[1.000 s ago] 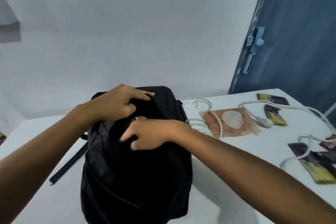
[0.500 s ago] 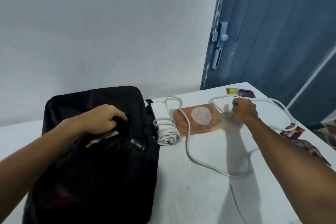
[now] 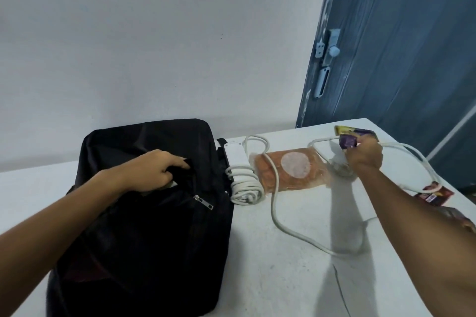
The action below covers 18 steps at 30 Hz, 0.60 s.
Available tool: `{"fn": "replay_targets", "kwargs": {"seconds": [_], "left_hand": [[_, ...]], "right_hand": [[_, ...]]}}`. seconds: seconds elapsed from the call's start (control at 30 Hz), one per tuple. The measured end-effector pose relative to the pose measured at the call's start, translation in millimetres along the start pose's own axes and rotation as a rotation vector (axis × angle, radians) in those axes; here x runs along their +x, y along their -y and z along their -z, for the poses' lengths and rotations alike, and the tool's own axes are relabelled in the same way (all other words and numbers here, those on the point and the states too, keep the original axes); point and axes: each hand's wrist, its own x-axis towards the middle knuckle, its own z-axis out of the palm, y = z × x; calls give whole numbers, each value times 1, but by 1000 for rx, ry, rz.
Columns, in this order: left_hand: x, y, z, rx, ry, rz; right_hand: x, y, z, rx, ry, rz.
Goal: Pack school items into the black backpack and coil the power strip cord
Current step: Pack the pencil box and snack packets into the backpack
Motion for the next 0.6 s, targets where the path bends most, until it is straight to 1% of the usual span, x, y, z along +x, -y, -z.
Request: {"fn": "replay_targets", "kwargs": {"seconds": [0.07, 0.1, 0.13, 0.17, 0.2, 0.23, 0.3, 0.37, 0.4, 0.43, 0.47, 0.5, 0.53, 0.57, 0.6], "left_hand": [[-3, -1, 1, -17, 9, 6], [-5, -3, 2, -29, 9, 4], [-8, -6, 4, -46, 9, -4], [-11, -9, 6, -64, 3, -21], [-14, -11, 9, -73, -11, -43], [-18, -13, 12, -71, -22, -61], [-26, -10, 21, -39, -21, -76], [-34, -4, 31, 3, 10, -70], [-38, -2, 37, 21, 22, -71], [-43, 0, 44, 37, 26, -81], [-48, -1, 51, 50, 23, -89], [-52, -1, 58, 59, 14, -94], [-57, -2, 65, 63, -2, -99], [-62, -2, 72, 61, -18, -102], [-67, -1, 79, 55, -36, -112]], "right_hand": [[-11, 20, 3, 174, -57, 103], [-19, 32, 4, 280, -50, 145], [-27, 47, 6, 387, 5, 167], [-37, 65, 8, 482, 119, 169], [-51, 85, 13, 574, 289, 164], [-69, 104, 20, 666, 502, 160], [-108, 140, 33, 792, 981, 186], [-147, 166, 43, 761, 1371, 306], [-167, 177, 46, 707, 1529, 390], [-190, 188, 51, 636, 1670, 483], [-212, 198, 53, 524, 1755, 598], [-233, 207, 54, 365, 1747, 735], [-254, 215, 53, 197, 1649, 862], [-272, 222, 49, 70, 1501, 951], [-288, 228, 45, 7, 1337, 1003]]}}
